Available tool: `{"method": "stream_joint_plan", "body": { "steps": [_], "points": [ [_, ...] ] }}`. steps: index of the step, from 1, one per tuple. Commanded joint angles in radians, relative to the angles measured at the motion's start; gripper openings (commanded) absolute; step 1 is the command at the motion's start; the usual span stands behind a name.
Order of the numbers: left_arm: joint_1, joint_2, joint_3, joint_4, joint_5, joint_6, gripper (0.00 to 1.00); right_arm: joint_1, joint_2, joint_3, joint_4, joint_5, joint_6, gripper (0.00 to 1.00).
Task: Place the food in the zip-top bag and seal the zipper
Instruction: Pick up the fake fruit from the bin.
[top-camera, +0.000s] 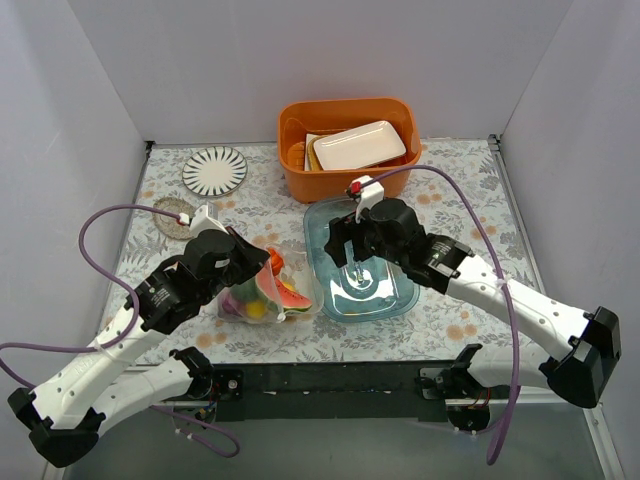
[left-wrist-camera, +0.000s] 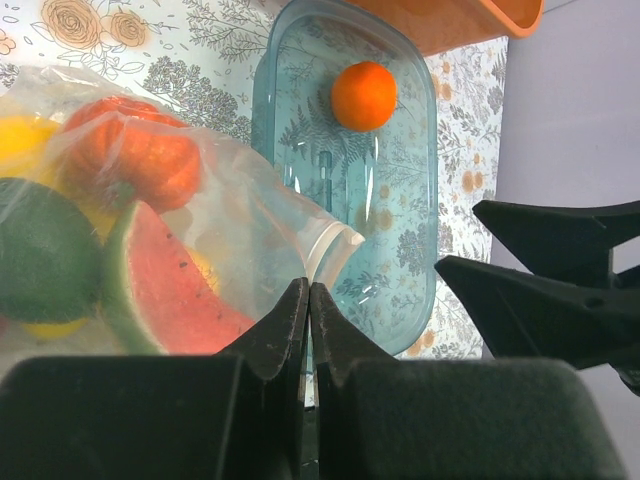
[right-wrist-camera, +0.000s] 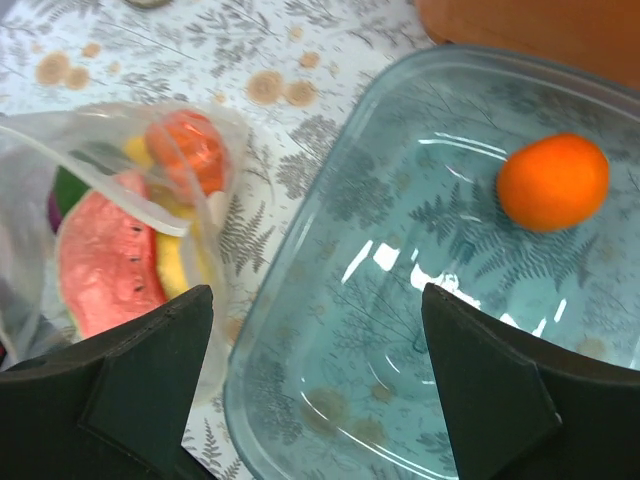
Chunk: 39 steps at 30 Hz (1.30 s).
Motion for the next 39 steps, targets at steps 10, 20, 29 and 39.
{"method": "stream_joint_plan", "body": {
  "steps": [10,20,29,39],
  "points": [
    [0.0,-0.01,0.036,-0.001,-0.032,-0.005,0.0,-0.211,0.129,0.015,-0.084,-0.083,0.078,0.93],
    [0.001,-0.003,0.039,-0.003,-0.032,0.001,0.0,-0.275,0.29,0.11,-0.13,-0.106,0.059,0.93],
    [0.0,-0.001,0.042,-0.006,-0.03,0.005,0.0,-0.314,0.382,0.145,-0.101,-0.08,0.039,0.93],
    [0.0,-0.004,0.046,-0.016,-0.04,0.003,0.0,-0.318,0.513,0.228,-0.022,0.03,-0.007,0.91]
  ]
}}
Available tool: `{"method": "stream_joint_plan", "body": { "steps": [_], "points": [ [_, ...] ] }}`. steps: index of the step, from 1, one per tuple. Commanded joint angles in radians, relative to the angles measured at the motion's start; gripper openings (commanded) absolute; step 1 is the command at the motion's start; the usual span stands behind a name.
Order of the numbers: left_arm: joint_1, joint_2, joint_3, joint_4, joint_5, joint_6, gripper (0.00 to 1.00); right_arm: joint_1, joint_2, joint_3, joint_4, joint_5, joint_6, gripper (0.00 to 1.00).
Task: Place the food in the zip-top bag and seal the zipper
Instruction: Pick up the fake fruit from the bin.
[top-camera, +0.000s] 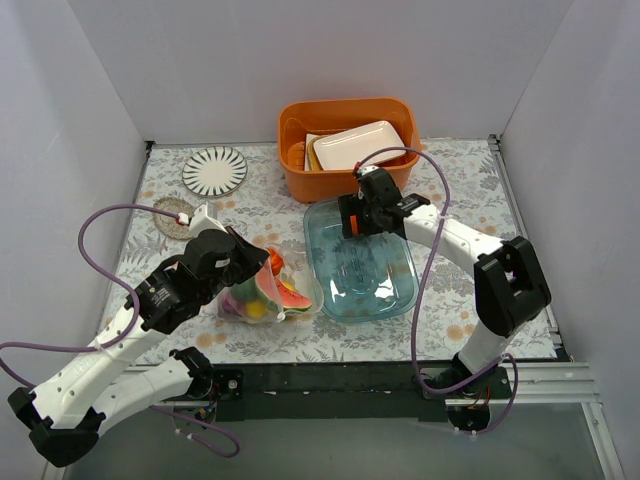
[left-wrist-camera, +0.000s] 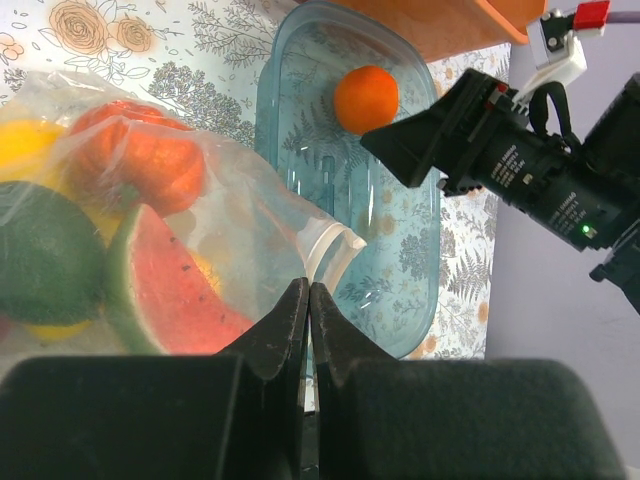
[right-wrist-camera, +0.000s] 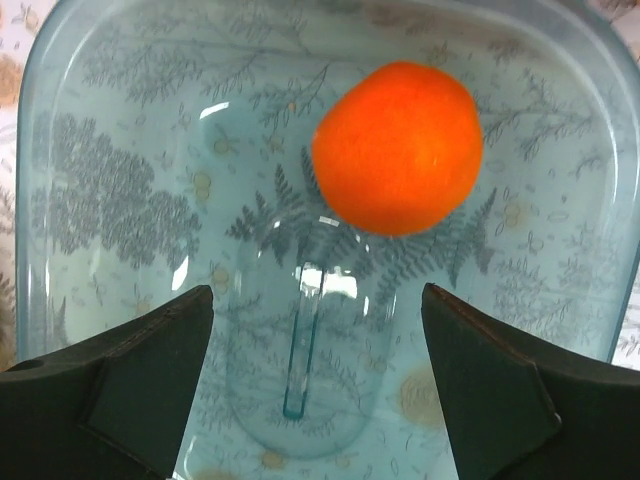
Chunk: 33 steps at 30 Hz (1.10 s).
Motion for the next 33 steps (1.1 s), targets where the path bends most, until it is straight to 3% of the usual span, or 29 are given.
{"method": "stream_joint_plan", "body": {
  "steps": [1,13,18,19,23,25,33],
  "points": [
    [0.001,-0.007,0.042,-0.015,-0.027,0.003,0.0,-0.004,0.078,0.1,0.082,0.097,-0.049,0.91],
    [0.001,0.004,0.048,-0.019,-0.03,0.005,0.0,-0.013,0.277,0.232,0.028,0.227,-0.088,0.89],
    [0.001,0.004,0.045,-0.024,-0.033,0.001,0.0,-0.017,0.259,0.188,0.065,0.215,-0.094,0.69],
    [0.0,0.005,0.045,-0.021,-0.034,0.001,0.0,-0.017,0.25,0.183,0.067,0.211,-0.095,0.6],
    [0.001,0.01,0.045,-0.018,-0.03,0.001,0.0,-0.019,0.216,0.149,0.068,0.154,-0.094,0.4],
    [0.0,0.011,0.045,-0.018,-0.027,0.001,0.0,-0.019,0.164,0.102,0.089,0.12,-0.095,0.35],
    [0.001,0.007,0.034,-0.005,-0.024,0.0,0.0,-0.017,-0.122,-0.07,0.142,-0.055,-0.037,0.33]
  ]
}}
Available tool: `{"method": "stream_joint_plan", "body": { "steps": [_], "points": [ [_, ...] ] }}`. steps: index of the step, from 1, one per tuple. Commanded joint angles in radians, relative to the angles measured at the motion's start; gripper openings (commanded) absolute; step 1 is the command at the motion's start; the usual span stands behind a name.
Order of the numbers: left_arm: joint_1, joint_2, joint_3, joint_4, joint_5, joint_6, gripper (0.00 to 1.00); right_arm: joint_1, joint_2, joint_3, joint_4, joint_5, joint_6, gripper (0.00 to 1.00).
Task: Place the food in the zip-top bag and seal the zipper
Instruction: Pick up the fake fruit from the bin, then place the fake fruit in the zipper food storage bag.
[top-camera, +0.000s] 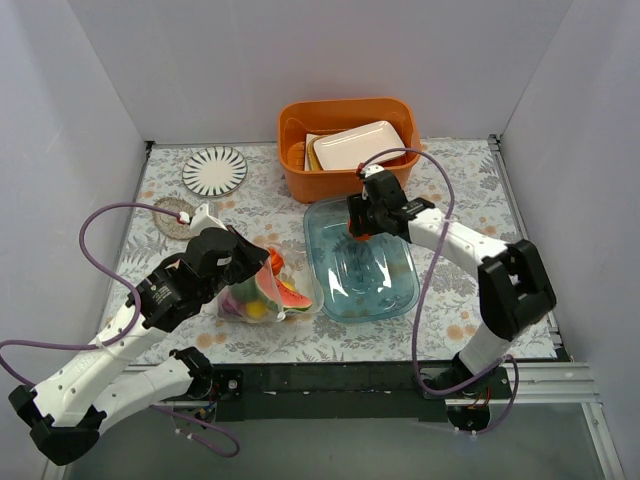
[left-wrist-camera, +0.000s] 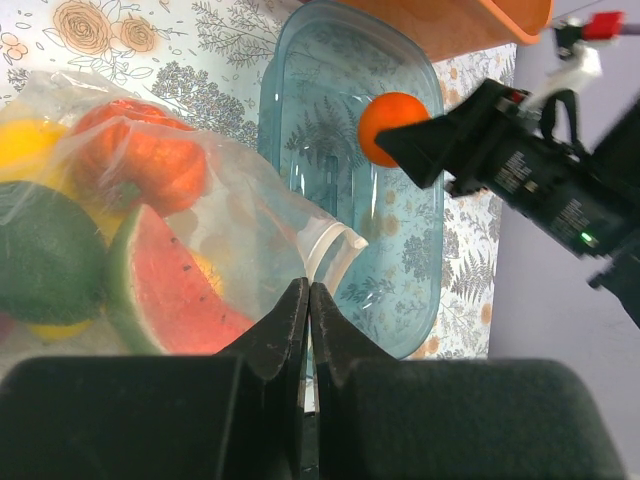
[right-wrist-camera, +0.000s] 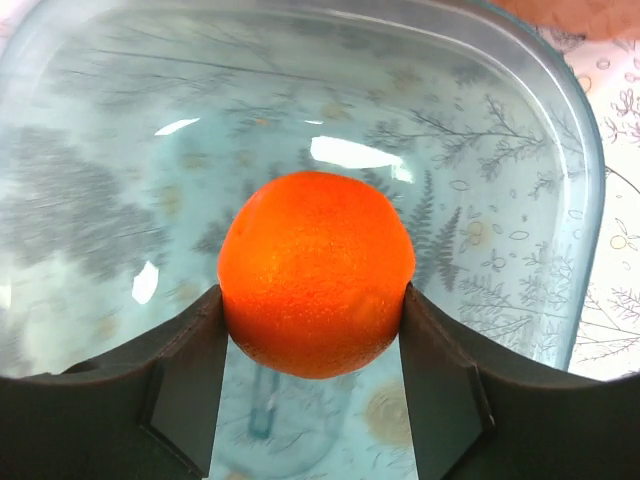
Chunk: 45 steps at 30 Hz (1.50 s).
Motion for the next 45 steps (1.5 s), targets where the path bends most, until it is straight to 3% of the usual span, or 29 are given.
{"method": "stream_joint_plan", "body": {
  "steps": [1,8,18,27,39,45],
  "points": [
    [0.0,-0.008,0.023,0.006,-0.017,0.0,0.0,-0.002,-0.198,-0.079,0.073,-0.133,0.052,0.32],
    [0.001,0.007,0.021,0.02,-0.006,0.008,0.0,0.034,-0.448,-0.236,0.144,-0.325,0.167,0.29],
    [0.0,0.015,0.011,0.049,0.012,0.011,0.0,0.213,-0.62,-0.277,0.205,-0.36,0.259,0.3],
    [0.001,0.026,0.026,0.054,0.02,0.02,0.0,0.395,-0.549,-0.289,0.273,-0.334,0.312,0.3],
    [0.0,-0.011,0.029,0.032,0.0,0.011,0.0,0.435,-0.385,-0.201,0.276,-0.253,0.268,0.31],
    [0.001,-0.004,0.064,0.025,-0.01,0.023,0.0,0.45,-0.282,-0.142,0.368,-0.24,0.263,0.35]
  ]
}}
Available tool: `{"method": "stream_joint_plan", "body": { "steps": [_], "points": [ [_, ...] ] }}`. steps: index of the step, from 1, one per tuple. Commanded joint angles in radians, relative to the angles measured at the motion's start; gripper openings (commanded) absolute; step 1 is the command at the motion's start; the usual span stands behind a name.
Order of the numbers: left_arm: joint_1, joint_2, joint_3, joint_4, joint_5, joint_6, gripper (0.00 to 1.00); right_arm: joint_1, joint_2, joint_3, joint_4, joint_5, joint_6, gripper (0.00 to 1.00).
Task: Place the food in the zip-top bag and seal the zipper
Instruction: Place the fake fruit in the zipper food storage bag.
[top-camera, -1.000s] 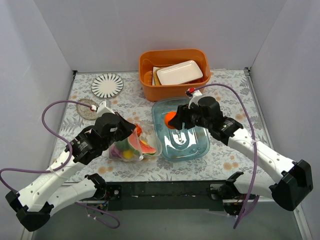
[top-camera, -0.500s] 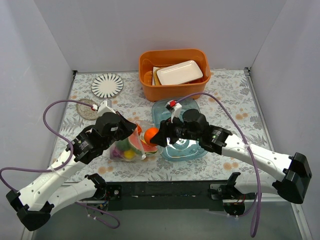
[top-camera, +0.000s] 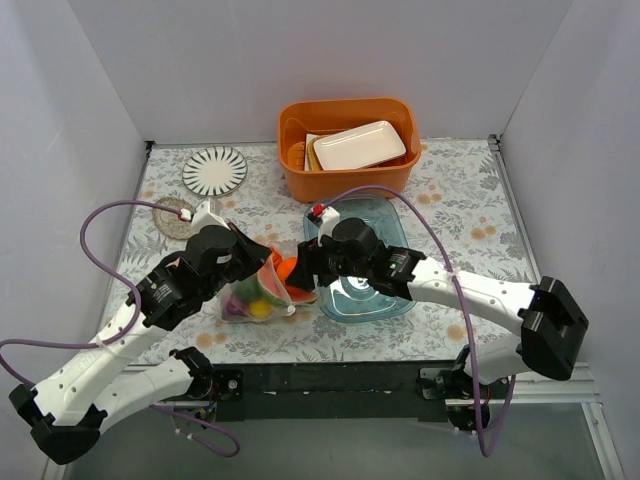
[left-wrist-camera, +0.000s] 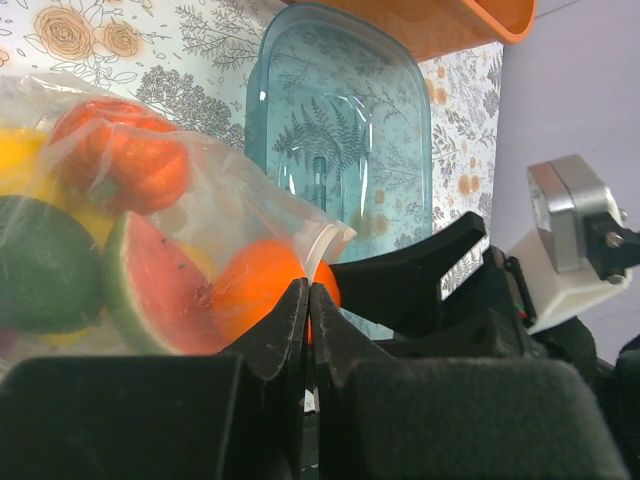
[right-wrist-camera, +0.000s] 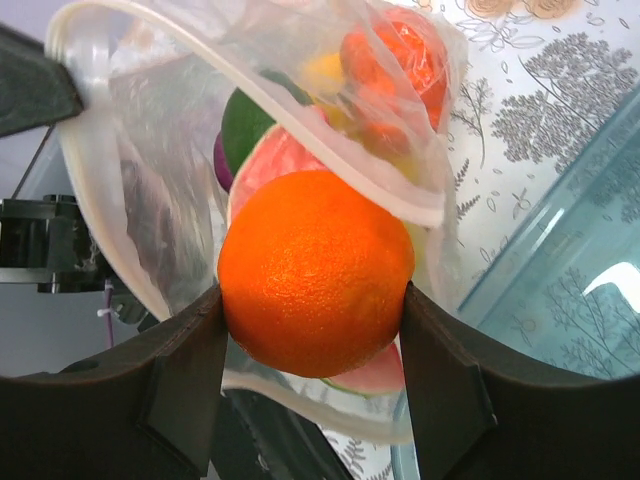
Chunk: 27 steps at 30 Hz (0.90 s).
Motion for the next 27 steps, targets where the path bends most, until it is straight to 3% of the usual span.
{"method": "stream_joint_plan", "body": {
  "steps": [1,4,7,8,9,15,19,21,23,27],
  "points": [
    [0.0,-0.008,0.062,0.0,-0.029,0.015,0.0,0.015,0.061,0.098,0.12,0.016,-0.022,0.39],
    [0.0,-0.008,0.063,0.001,-0.03,0.013,0.0,0.018,0.118,0.147,0.145,-0.047,-0.041,0.54],
    [0.0,-0.011,0.058,0.001,-0.03,0.01,0.0,0.024,0.111,0.141,0.163,-0.059,-0.055,0.78],
    [0.0,-0.013,0.058,-0.005,-0.032,0.009,0.0,0.024,0.077,0.129,0.171,-0.05,-0.061,0.94],
    [0.0,-0.014,0.056,-0.009,-0.038,0.004,0.0,0.024,0.057,0.095,0.18,-0.036,-0.065,0.98],
    [0.001,-0.028,0.044,0.0,-0.052,0.0,0.0,0.023,-0.142,-0.005,0.14,0.134,-0.079,0.98],
    [0.001,-0.02,0.052,-0.005,-0.053,0.001,0.0,0.023,-0.236,-0.04,-0.036,0.333,-0.068,0.98],
    [0.001,-0.022,0.055,-0.002,-0.056,0.003,0.0,0.024,-0.265,-0.057,-0.081,0.358,-0.07,0.98],
    [0.001,-0.023,0.055,0.001,-0.058,0.003,0.0,0.021,-0.27,-0.089,-0.121,0.356,-0.056,0.95],
    [0.001,-0.022,0.061,-0.003,-0.06,0.001,0.0,0.021,-0.247,-0.126,-0.147,0.323,-0.021,0.8]
  ]
}}
